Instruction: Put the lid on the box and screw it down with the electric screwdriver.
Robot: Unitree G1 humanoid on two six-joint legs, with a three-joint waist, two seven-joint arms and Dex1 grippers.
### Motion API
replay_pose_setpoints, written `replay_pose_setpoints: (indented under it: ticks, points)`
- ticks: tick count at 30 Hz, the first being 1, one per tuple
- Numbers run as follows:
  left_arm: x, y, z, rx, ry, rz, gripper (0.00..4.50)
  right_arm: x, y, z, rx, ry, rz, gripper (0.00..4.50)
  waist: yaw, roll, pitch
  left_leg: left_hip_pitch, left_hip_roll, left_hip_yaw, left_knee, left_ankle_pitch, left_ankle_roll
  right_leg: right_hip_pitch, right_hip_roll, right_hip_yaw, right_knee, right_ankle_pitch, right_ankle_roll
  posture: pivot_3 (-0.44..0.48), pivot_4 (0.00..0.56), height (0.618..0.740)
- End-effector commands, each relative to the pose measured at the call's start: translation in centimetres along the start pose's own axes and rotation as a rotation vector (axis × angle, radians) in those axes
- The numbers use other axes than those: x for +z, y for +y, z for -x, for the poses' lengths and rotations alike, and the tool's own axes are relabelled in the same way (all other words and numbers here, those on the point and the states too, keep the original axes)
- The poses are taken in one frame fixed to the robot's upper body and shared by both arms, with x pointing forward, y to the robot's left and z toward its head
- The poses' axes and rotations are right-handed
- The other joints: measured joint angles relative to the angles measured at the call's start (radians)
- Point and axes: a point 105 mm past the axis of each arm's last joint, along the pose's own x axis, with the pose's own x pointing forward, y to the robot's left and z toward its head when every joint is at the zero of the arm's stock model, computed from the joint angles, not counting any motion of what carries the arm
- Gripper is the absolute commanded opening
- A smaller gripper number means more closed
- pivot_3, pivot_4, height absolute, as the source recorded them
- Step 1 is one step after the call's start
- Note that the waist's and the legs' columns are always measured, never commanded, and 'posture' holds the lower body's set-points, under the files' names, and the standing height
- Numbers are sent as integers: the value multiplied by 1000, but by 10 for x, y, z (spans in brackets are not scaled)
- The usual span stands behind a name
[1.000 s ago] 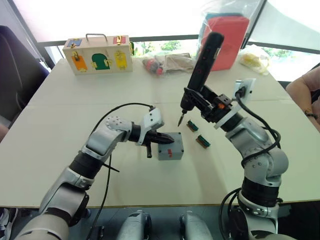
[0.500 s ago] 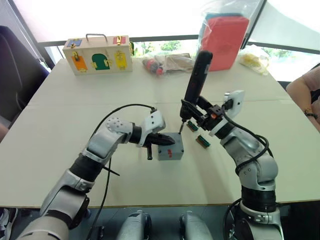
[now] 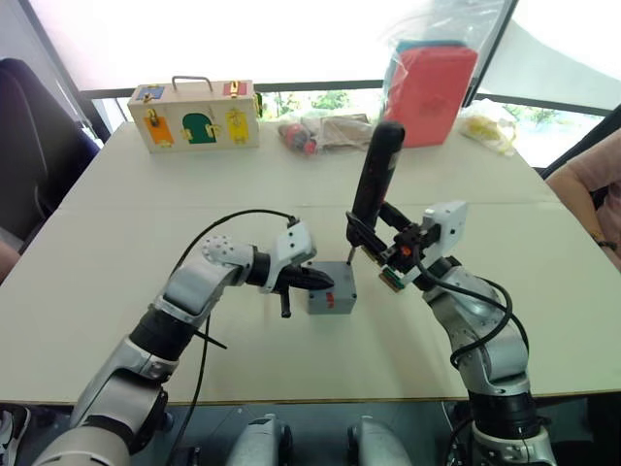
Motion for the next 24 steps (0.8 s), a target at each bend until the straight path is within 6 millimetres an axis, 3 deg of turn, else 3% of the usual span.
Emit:
replay_pose_setpoints:
  ticks: [1,24]
  points:
    - [-9,-2,1,7,33,14,0,-54,-8,11,-59,214,-40,1895,1,-2,-3,0,0,0,0,0,0,0,0,0,0,0,0,0,150,740]
    - [-7,-7,-6,-7,27,15,0,-54,-7,12,-55,202,-34,1895,1,-5,-13,3,-1,-2,-3,-4,-2,0,-9,-1,-5,-2,-5,0,150,740]
